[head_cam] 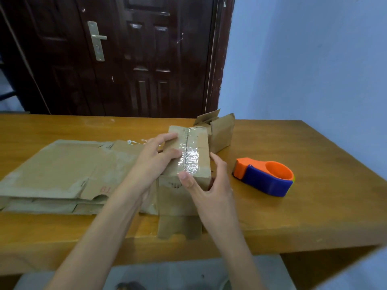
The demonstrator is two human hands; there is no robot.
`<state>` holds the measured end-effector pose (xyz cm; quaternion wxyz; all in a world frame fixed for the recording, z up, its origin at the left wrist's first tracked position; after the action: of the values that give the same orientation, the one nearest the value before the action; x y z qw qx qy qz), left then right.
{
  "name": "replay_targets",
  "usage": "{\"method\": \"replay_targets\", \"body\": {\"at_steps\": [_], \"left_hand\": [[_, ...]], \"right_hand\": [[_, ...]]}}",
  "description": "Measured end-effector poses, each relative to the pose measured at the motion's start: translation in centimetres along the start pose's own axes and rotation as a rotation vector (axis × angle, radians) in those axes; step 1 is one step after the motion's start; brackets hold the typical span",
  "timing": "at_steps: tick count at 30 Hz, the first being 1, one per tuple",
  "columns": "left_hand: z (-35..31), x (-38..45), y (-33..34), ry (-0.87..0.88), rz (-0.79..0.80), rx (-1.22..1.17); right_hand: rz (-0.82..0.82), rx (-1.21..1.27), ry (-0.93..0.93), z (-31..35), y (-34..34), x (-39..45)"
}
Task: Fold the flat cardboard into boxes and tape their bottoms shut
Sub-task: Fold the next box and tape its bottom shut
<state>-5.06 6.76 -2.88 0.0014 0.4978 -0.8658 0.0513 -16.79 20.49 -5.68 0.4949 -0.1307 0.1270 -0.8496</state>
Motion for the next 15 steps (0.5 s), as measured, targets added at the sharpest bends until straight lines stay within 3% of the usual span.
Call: {"method": "replay_targets", "body": {"at_steps": [10, 13, 15], "left_hand": [[-0.3, 0.1, 0.2, 0.053, -0.072, 0.007], [-0.1, 0.3, -0.1, 0.072, -0.122, 0.028], [-1.0, 0.0, -0.3, 0.188, -0.241, 0.287]], "right_hand": [[0.111, -0.177, -0.109, -0.8, -3.0, 0.7], [-0.099, -0.373, -0.136, -1.2, -9.7, 1.4], [-0.183, -0.666, -0.110, -2.1, -13.8, 2.8]]}}
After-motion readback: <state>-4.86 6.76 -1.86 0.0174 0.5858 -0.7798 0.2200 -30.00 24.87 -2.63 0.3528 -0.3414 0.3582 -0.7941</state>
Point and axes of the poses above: each hand's wrist, its own x-axis towards the middle knuckle, its own y-axis out of the palm, z = x × y, the point moved 6 cm from there along x, towards the middle knuckle, and after that the axes turned 7 degrees about z, right-handed, at the moved point
